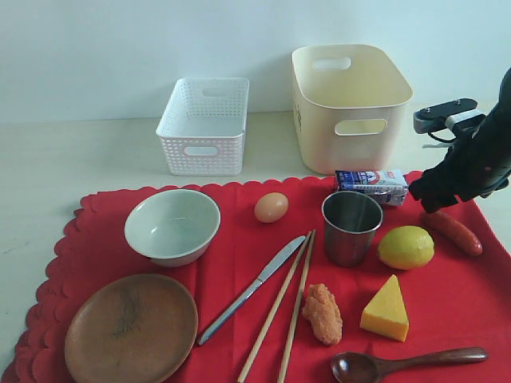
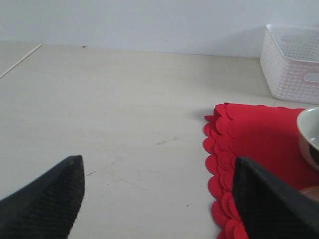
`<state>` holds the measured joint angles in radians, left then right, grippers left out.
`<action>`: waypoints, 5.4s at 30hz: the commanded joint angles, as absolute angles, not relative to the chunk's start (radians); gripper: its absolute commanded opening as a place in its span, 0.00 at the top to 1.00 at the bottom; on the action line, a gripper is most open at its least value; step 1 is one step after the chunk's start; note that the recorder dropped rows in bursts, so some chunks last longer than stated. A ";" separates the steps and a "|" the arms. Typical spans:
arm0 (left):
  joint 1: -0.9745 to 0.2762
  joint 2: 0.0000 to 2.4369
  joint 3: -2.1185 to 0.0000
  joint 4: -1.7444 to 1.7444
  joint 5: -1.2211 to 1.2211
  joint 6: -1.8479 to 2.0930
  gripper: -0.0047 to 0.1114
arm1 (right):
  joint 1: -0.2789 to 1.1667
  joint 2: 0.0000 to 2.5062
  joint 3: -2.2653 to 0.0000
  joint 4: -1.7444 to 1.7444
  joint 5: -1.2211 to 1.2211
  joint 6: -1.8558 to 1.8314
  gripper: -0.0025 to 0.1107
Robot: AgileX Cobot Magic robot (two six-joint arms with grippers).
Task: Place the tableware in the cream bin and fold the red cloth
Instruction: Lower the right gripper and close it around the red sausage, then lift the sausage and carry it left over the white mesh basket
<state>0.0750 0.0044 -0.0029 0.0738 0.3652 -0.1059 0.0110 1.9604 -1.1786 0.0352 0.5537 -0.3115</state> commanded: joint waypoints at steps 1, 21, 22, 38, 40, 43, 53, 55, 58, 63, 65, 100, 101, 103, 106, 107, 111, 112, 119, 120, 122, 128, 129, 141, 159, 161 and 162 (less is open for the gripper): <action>0.069 0.000 0.000 0.075 0.354 -0.108 0.29 | 0.012 1.960 -1.184 0.037 0.550 -0.310 0.45; 0.069 0.000 0.000 0.075 0.354 -0.108 0.29 | 0.012 2.009 -1.184 0.037 0.589 -0.310 0.45; 0.069 0.000 0.000 0.075 0.354 -0.108 0.29 | 0.012 2.009 -1.184 0.037 0.592 -0.310 0.45; 0.069 0.000 0.000 0.075 0.354 -0.108 0.29 | 0.012 1.971 -1.184 0.021 0.636 -0.301 0.98; 0.069 0.000 0.000 0.075 0.354 -0.108 0.29 | 0.012 1.934 -1.184 0.021 0.636 -0.283 0.98; 0.069 0.000 0.000 0.075 0.354 -0.108 0.29 | 0.012 1.863 -1.184 0.021 0.636 -0.278 0.98; 0.069 0.000 0.000 0.075 0.354 -0.108 0.29 | 0.012 1.575 -1.202 0.295 0.637 -0.401 0.98; 0.069 0.000 0.000 0.075 0.354 -0.108 0.29 | 0.025 1.533 -1.217 0.385 0.644 -0.471 0.98; 0.069 0.000 0.000 0.075 0.354 -0.108 0.29 | 0.070 1.504 -1.246 0.471 0.654 -0.534 0.98; 0.069 0.000 0.000 0.075 0.354 -0.108 0.29 | 0.200 1.523 -1.318 0.510 0.641 -0.556 0.98; 0.069 0.000 0.000 0.075 0.354 -0.108 0.29 | 0.258 1.547 -1.358 0.510 0.636 -0.556 0.98; 0.069 0.000 0.000 0.075 0.354 -0.108 0.29 | 0.524 2.335 -2.168 0.318 0.541 -0.366 0.98; 0.069 0.000 0.000 0.075 0.354 -0.108 0.29 | 0.524 2.337 -2.170 0.289 0.549 -0.361 0.98; 0.069 0.000 0.000 0.075 0.354 -0.108 0.29 | 0.524 2.339 -2.170 0.279 0.561 -0.368 0.98; 0.069 0.000 0.000 0.075 0.354 -0.108 0.29 | 0.524 2.339 -2.170 0.277 0.570 -0.406 0.98; 0.069 0.000 0.000 0.075 0.354 -0.108 0.29 | 0.524 2.339 -2.170 0.271 0.573 -0.428 0.98; 0.069 0.000 0.000 0.075 0.354 -0.108 0.29 | 0.524 2.339 -2.170 0.267 0.579 -0.446 0.98; 0.069 0.000 0.000 0.075 0.354 -0.108 0.29 | 0.524 2.339 -2.170 0.260 0.579 -0.451 0.98; 0.069 0.000 0.000 0.075 0.354 -0.108 0.29 | 0.524 2.339 -2.170 0.201 0.594 -0.486 0.98; 0.069 0.000 0.000 0.075 0.354 -0.108 0.29 | 0.524 2.339 -2.170 0.201 0.592 -0.488 0.98; 0.069 0.000 0.000 0.075 0.354 -0.108 0.29 | 0.524 2.339 -2.170 0.206 0.592 -0.488 0.98; 0.069 0.000 0.000 0.075 0.354 -0.108 0.29 | 0.524 2.339 -2.170 0.234 0.592 -0.420 0.98; 0.069 0.000 0.000 0.075 0.354 -0.108 0.29 | 0.524 2.339 -2.170 0.234 0.596 -0.416 0.98; 0.069 0.000 0.000 0.075 0.354 -0.108 0.29 | 0.542 2.310 -2.170 0.403 0.586 -0.391 0.98; 0.069 0.000 0.000 0.075 0.354 -0.108 0.29 | 0.542 2.363 -2.170 0.222 0.550 -0.256 0.98; 0.069 0.000 0.000 0.075 0.354 -0.108 0.29 | 0.542 2.375 -2.170 0.226 0.543 -0.266 0.98; 0.069 0.000 0.000 0.075 0.354 -0.108 0.29 | 0.542 2.382 -2.170 0.216 0.538 -0.268 0.98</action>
